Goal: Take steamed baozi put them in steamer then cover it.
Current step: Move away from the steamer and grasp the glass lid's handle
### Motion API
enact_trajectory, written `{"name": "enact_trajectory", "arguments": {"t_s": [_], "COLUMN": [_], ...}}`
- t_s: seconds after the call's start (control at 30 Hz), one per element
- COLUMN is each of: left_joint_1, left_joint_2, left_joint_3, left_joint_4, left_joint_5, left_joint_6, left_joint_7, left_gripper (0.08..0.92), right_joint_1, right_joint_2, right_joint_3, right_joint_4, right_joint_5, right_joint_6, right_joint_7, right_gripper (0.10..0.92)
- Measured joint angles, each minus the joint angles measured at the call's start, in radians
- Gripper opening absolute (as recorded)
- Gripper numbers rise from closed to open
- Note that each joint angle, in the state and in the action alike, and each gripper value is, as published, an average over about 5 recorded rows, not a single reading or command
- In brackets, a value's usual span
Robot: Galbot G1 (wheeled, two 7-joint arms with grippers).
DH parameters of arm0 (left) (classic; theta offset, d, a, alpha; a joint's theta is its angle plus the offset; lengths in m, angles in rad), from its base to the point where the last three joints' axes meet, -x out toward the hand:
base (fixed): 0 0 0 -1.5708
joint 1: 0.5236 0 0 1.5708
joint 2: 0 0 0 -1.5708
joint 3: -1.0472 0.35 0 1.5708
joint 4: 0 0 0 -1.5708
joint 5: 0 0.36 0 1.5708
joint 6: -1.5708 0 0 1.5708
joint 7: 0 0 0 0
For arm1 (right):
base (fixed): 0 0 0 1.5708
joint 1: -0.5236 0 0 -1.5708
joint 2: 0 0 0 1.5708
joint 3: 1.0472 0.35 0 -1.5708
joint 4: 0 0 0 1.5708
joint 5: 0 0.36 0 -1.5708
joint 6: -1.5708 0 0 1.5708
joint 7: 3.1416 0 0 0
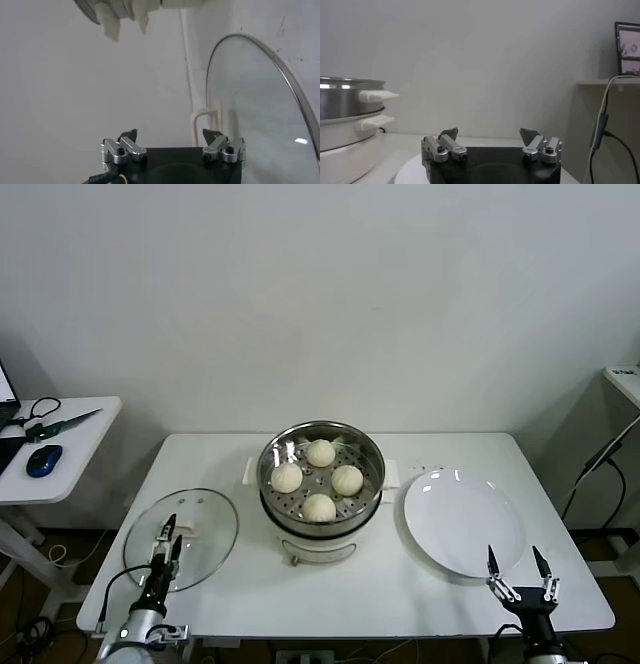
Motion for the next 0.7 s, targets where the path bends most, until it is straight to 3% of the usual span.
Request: {"name": "enact_trajectory", "arguments": {"t_s": [0.7], "left_joint_1": [-0.110], "left_joint_2": [0.044], "left_joint_3": [0.005], "left_joint_4": [0.133], "left_joint_5": [0.007], "left_joint_6": [-0.021], "left_joint_7": [-0.019], "left_gripper": [0.817], "right_joint_1": [-0.025], "right_joint_2": [0.025], "right_joint_3": [0.016], "right_joint_4": [0.046], "right_joint_5": [-0.008], "right_joint_6": [0.001], "right_joint_7": [-0.003], "right_gripper": [0.823]}}
